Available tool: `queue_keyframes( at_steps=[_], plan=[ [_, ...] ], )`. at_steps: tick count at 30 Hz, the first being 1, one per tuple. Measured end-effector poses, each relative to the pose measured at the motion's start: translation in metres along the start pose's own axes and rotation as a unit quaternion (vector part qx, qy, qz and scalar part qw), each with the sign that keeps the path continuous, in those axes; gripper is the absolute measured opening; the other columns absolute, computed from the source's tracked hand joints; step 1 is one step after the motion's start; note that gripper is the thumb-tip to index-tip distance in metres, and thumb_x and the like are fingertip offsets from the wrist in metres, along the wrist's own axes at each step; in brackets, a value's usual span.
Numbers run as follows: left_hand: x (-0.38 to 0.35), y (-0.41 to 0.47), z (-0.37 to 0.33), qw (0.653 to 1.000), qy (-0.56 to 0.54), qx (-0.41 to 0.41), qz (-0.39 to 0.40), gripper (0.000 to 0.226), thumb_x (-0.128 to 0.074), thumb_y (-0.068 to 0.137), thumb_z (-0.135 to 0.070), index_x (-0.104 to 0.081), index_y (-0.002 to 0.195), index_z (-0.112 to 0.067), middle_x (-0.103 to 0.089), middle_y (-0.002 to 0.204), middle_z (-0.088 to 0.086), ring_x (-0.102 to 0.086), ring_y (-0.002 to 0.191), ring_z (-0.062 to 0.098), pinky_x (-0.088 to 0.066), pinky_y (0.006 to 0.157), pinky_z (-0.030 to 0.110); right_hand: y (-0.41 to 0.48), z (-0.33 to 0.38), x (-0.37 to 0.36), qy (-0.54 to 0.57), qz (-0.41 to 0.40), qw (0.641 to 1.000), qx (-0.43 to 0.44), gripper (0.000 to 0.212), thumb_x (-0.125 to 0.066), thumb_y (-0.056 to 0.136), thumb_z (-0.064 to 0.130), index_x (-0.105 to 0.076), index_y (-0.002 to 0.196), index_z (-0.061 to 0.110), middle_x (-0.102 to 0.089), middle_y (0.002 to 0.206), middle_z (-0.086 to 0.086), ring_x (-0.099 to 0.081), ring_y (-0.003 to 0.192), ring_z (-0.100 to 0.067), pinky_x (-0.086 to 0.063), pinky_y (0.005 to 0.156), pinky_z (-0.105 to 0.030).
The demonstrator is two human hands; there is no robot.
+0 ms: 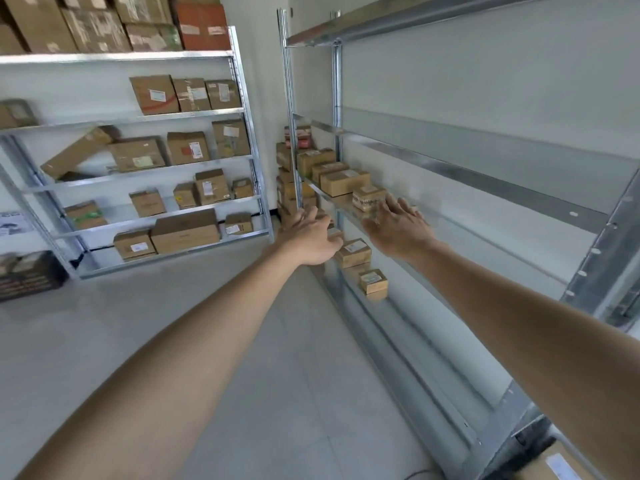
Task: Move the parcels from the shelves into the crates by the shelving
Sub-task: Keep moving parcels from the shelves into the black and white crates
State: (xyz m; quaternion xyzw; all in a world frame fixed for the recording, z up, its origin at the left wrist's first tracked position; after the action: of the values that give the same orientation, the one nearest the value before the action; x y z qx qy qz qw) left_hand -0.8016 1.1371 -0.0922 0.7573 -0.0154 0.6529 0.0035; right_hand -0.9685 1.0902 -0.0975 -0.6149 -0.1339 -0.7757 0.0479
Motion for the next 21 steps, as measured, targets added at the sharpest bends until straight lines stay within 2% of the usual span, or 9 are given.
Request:
queue_keyframes(
  at_steps=[6, 9, 14, 21],
  plan=[
    [-0.011, 0.074, 0.016, 0.999, -0.006, 0.033, 0.008, 0.072, -0.040, 0.104, -0.056, -0.015, 0.164, -0.024, 0.001, 0.173, 0.002, 0.005, 0.158, 0.027, -0.016, 0.125, 0.057, 0.080, -0.009, -0.017, 0.000, -0.003, 1.000, 0.031, 0.072, -0.021, 0.105, 0.058, -0.012, 0.163, 0.017, 0.000, 0.172, -0.002, 0.000, 0.158, -0.023, -0.009, 0.128, -0.049],
    [-0.012, 0.108, 0.021, 0.999, -0.015, 0.046, 0.010, 0.072, -0.040, 0.104, -0.056, -0.015, 0.164, -0.023, 0.002, 0.173, 0.002, 0.007, 0.158, 0.027, -0.013, 0.126, 0.056, 0.116, -0.015, -0.020, 0.007, 0.014, 0.999, 0.032, 0.073, -0.021, 0.105, 0.057, -0.007, 0.164, 0.015, 0.003, 0.172, -0.003, 0.003, 0.158, -0.024, -0.006, 0.128, -0.047],
    [-0.014, 0.153, 0.033, 0.998, -0.006, 0.061, 0.013, 0.073, -0.039, 0.104, -0.055, -0.014, 0.164, -0.023, -0.001, 0.173, 0.002, 0.005, 0.158, 0.027, -0.016, 0.124, 0.057, 0.170, -0.014, -0.030, 0.014, 0.025, 0.998, 0.055, 0.071, -0.022, 0.106, 0.053, -0.012, 0.163, 0.011, -0.002, 0.171, -0.007, 0.000, 0.158, -0.028, -0.009, 0.128, -0.050],
    [-0.006, 0.215, 0.066, 0.997, -0.017, 0.076, 0.017, 0.072, -0.038, 0.104, -0.054, -0.014, 0.164, -0.024, 0.004, 0.173, 0.000, 0.008, 0.159, 0.024, -0.014, 0.125, 0.057, 0.243, 0.001, -0.060, 0.017, 0.045, 0.997, 0.060, 0.072, -0.023, 0.106, 0.054, -0.004, 0.164, 0.015, 0.004, 0.171, -0.004, 0.005, 0.158, -0.026, -0.004, 0.128, -0.048]
  ],
)
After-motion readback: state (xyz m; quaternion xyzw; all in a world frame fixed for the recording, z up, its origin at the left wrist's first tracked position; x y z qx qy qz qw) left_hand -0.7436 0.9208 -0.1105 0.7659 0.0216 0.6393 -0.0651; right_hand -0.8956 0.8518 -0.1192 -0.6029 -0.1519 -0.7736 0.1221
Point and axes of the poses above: each hand's wrist, its own y-axis towards the middle knuckle, its own x-axis out of the back of the hand, z = x × y, the point moved 7 cm from there along y, towards the middle knuckle
